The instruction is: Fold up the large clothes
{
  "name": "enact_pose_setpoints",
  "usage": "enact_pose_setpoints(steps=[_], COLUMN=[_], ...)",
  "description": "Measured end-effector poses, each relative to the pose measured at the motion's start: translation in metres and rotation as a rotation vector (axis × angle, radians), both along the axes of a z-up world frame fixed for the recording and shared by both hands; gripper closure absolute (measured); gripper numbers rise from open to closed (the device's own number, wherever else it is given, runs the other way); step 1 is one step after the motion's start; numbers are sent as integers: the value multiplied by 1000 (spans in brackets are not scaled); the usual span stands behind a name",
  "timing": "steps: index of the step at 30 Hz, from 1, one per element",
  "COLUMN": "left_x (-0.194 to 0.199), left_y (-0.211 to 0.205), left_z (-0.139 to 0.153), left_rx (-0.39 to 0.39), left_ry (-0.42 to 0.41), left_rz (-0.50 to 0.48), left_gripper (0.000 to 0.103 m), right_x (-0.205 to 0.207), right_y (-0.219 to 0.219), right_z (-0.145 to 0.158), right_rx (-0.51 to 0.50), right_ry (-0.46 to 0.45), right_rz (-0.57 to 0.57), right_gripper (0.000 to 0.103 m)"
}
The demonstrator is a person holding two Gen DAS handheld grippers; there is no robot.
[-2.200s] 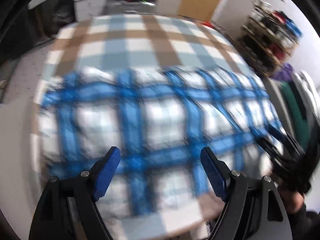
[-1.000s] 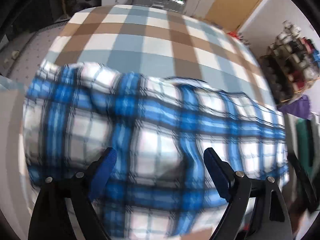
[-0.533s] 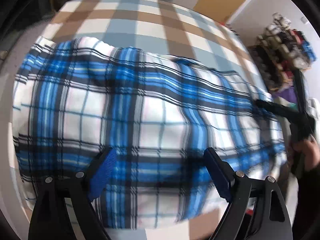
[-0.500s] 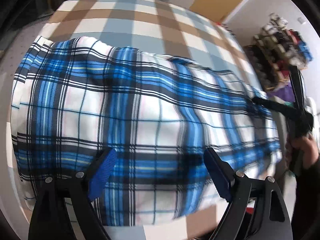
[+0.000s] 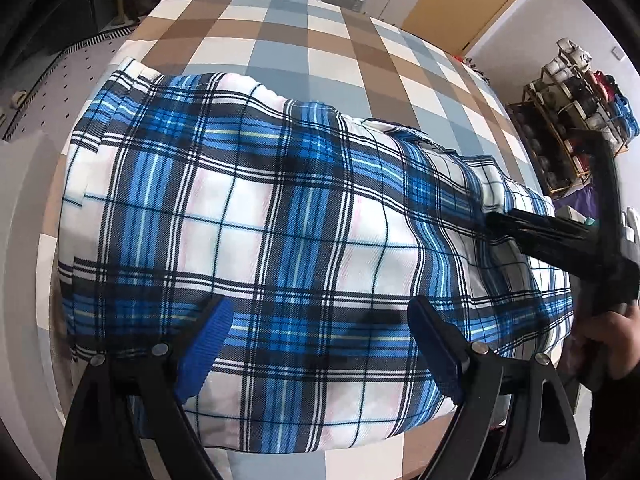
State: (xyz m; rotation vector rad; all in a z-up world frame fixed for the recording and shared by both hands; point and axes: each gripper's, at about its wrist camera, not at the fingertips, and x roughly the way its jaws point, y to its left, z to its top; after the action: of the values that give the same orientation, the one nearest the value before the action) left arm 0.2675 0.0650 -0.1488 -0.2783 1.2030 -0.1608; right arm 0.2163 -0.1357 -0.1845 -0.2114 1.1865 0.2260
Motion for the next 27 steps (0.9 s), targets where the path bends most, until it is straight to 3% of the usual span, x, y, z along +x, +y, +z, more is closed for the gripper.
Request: enact_pose_setpoints(steps=[2, 5, 7, 9, 11, 12, 13, 15, 19, 23, 25, 27], left_x=[-5, -22, -30, -28, -19, -16, -13, -9, -9, -21, -26, -25], left_y=[-3, -30, -57, -80, -95, -101, -106, -111, -111, -93, -83, -76], left_z=[6, 25, 29, 16, -5, -13, -19, -23, -23, -8, 3, 4], left_rx=[-36, -70, -13, 76, 103, 120, 163, 206, 204, 154, 141, 198], left_ry=[-10, -84, -126, -99, -11, 24, 27, 21, 8, 8, -51, -75], left_rz=[-21, -138, -218, -257, -273, -275, -269, -264, -262, -238, -240, -213], left_gripper=[18, 18, 18, 18, 18, 18, 18, 17, 16, 16, 16, 16], right_x=[-24, -69, -91, -105, -109, -112, -116, -118, -123, -131, -128, -129], right_y=[-18, -43, -48, -43, -39, -39, -37, -32, -42, -77, -100, -113], right_z=[19, 34, 28, 15, -18, -23, -25, -25, -5, 13, 9, -3], right_rx=[32, 116, 125, 89, 49, 61, 54, 24, 61, 8, -22, -37], right_ry=[-56, -108, -90, -74, -19, -35, -107, -136, -149, -217, -211, -171], right_rz=[5, 23, 41, 50, 43, 35, 41, 38, 45, -15, -76, -119], right_gripper=[63, 63, 63, 63, 62, 61, 61, 61, 63, 60, 60, 60])
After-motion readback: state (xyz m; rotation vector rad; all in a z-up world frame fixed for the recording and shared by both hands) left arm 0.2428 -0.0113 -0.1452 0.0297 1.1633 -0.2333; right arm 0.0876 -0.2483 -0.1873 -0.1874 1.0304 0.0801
